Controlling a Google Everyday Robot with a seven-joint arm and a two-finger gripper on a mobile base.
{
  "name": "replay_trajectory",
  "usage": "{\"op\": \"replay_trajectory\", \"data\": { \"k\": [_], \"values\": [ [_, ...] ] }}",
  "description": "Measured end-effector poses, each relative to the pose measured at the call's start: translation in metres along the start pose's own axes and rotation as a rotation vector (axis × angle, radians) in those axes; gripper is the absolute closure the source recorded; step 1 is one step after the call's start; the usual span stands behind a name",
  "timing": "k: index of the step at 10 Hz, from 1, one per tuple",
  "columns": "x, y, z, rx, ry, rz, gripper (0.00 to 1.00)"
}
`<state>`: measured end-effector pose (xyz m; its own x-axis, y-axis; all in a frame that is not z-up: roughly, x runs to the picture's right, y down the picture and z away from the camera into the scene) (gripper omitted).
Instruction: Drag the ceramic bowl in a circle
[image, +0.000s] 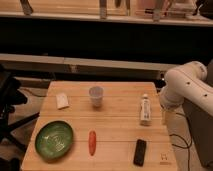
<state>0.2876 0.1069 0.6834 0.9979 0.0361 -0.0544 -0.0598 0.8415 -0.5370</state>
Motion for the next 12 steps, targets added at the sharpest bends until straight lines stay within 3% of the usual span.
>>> {"op": "replay_trajectory", "data": {
  "k": [3, 4, 7, 12],
  "values": [
    [-0.001, 0.001, -0.001, 0.001, 0.007, -0.009, 0.20],
    [-0.009, 0.003, -0.002, 0.002, 0.016, -0.032, 0.20],
    [-0.062, 0.004, -0.005, 0.015, 0.039, -0.109, 0.20],
    [-0.095, 0.010, -0.008, 0.030, 0.073, -0.229, 0.20]
  ]
}}
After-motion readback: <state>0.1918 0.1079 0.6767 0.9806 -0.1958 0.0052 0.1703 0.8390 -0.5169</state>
